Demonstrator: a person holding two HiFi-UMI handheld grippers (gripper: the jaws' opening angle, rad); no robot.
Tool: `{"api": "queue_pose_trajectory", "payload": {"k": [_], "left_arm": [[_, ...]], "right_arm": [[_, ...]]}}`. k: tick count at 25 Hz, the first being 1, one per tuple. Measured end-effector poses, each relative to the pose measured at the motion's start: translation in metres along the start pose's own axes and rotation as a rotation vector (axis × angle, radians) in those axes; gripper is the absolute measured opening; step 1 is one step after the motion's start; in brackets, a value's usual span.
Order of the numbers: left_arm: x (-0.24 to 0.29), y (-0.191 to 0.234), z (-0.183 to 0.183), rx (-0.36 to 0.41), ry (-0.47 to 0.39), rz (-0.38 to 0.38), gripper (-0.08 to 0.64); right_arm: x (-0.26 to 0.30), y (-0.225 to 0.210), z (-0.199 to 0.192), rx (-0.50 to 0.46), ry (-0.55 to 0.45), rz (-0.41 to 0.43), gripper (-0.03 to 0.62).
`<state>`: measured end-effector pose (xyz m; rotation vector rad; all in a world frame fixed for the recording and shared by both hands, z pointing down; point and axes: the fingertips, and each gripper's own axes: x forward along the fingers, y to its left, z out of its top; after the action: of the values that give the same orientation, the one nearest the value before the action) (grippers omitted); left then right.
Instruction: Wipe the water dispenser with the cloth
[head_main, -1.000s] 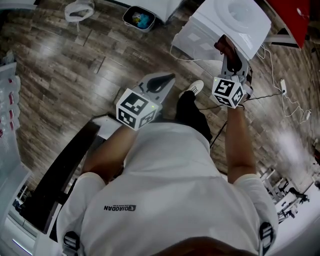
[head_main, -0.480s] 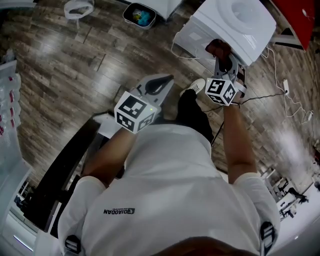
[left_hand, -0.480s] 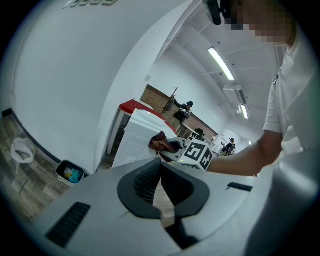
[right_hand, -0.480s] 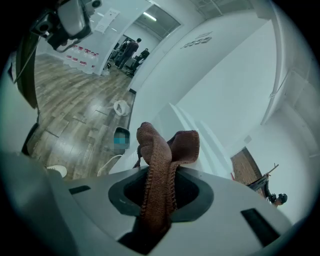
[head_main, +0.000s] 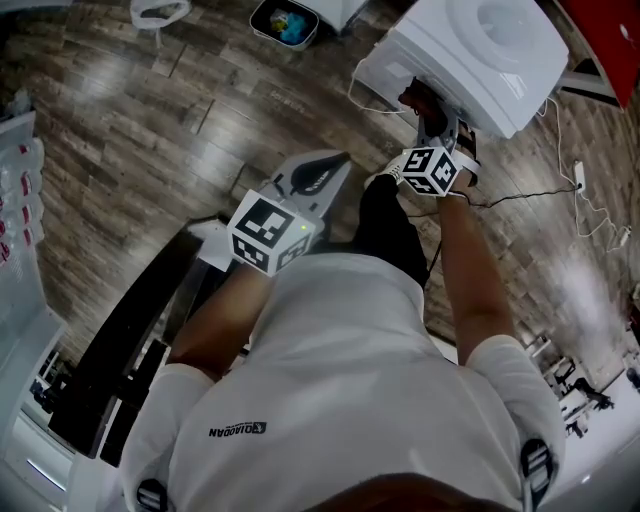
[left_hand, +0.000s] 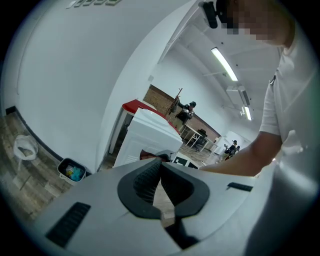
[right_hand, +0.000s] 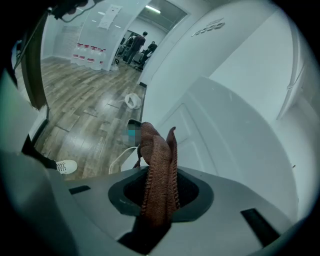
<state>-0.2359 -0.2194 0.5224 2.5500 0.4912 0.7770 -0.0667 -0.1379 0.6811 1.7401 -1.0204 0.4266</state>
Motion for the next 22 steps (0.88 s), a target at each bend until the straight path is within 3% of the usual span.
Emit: {"api": "queue_pose_trajectory", "payload": {"k": [22], "left_arm": [[-0.026,0.000,-0.029,-0.023,0.067,0.099,-0.003]], "right_arm": [[0.107,0.097,-0.082,0.001,0.260,0.223,0.086]]}}
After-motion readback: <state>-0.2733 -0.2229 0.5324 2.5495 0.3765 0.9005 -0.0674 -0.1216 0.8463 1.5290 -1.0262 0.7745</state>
